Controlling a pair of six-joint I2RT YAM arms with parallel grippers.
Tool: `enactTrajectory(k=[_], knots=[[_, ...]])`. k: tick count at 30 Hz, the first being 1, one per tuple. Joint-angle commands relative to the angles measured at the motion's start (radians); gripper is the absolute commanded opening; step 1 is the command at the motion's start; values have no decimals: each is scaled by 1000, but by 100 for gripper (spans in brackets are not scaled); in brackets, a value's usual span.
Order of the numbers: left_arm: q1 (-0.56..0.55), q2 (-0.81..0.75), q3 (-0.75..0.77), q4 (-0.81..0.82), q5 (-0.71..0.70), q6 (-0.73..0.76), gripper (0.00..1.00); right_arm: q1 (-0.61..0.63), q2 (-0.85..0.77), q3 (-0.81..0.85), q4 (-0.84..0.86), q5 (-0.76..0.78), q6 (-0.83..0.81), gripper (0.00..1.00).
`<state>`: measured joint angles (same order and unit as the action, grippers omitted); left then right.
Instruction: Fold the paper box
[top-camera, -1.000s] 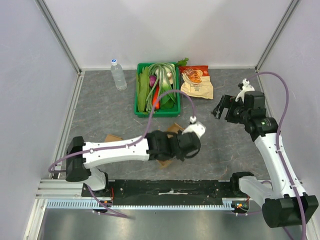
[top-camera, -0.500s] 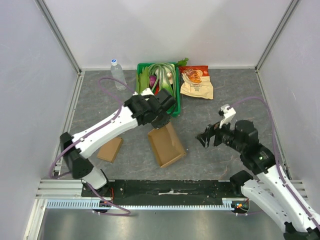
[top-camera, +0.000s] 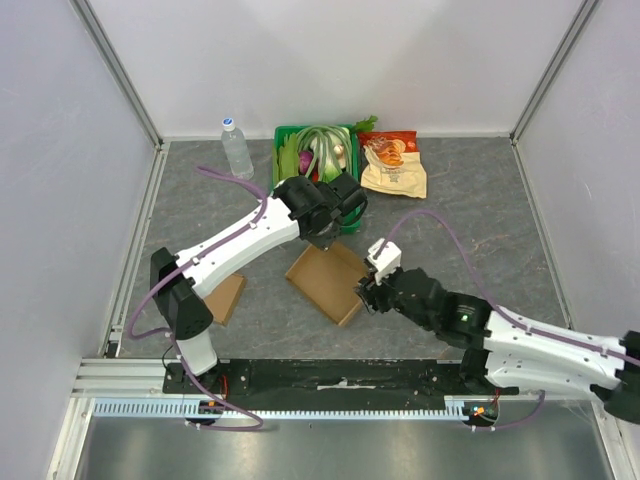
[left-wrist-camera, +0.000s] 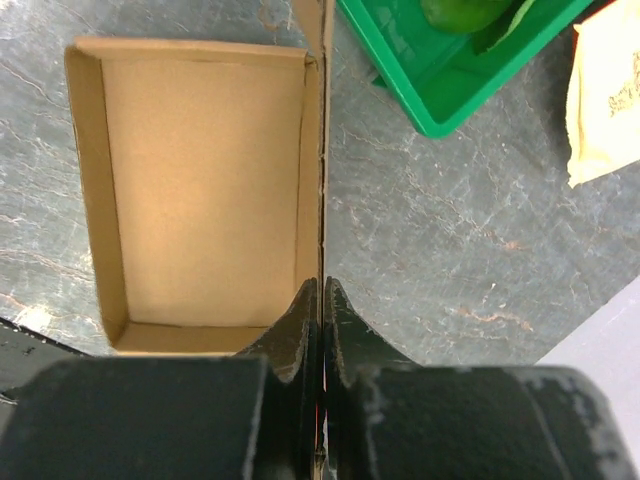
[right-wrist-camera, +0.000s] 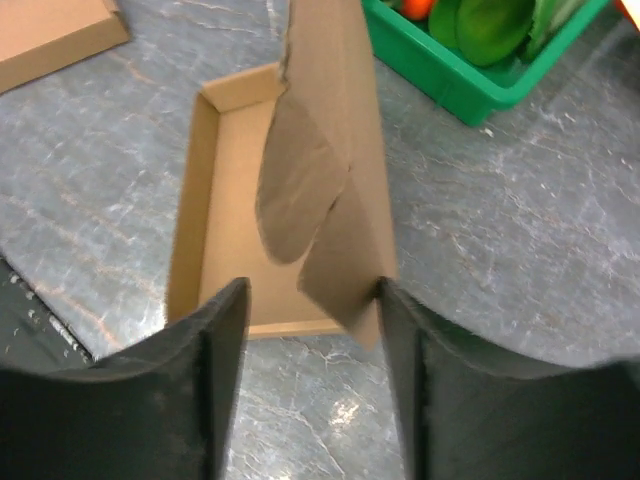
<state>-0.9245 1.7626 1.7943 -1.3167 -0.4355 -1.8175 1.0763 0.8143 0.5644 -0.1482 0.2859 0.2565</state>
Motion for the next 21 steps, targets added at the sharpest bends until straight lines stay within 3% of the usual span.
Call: enactTrajectory(k=[1,3,4,5,6,7,9,10,12,13,14,15,16,17,18,21], knots=[[10,-23,19,-220,-54,-82,2,100,124,115,35,382,3,48],[10,-29,16,-220,-65,-59,2,114,140,129,4,479,29,24],[9,-35,11,-219,-78,-52,7,116,138,124,4,499,33,17],[10,-54,2,-219,-88,-28,18,113,134,114,1,512,36,7],[10,-67,-3,-217,-109,-10,33,105,119,106,10,484,15,3],[10,-80,-10,-208,-118,10,60,99,106,100,37,457,1,0],[9,-161,-65,-175,-182,113,78,64,62,62,71,324,-55,0],[9,-210,-151,-79,-204,163,86,36,54,57,76,262,-69,0],[7,-416,-296,162,-197,485,88,-73,71,69,49,166,-79,0],[9,-504,-499,321,-148,829,88,-117,80,77,24,24,-95,0],[10,-597,-612,684,-68,980,89,-192,85,81,21,-22,-99,0],[10,-806,-724,818,63,1085,91,-226,85,78,22,-71,-112,0],[12,-893,-904,905,87,1168,93,-257,83,77,25,-138,-124,0],[13,-992,-980,1048,157,1216,93,-309,85,81,25,-174,-134,0],[19,-1117,-1037,1083,182,1259,93,-329,91,84,32,-194,-143,0],[30,-1200,-1167,1065,143,1299,93,-383,128,112,30,-237,-166,0]])
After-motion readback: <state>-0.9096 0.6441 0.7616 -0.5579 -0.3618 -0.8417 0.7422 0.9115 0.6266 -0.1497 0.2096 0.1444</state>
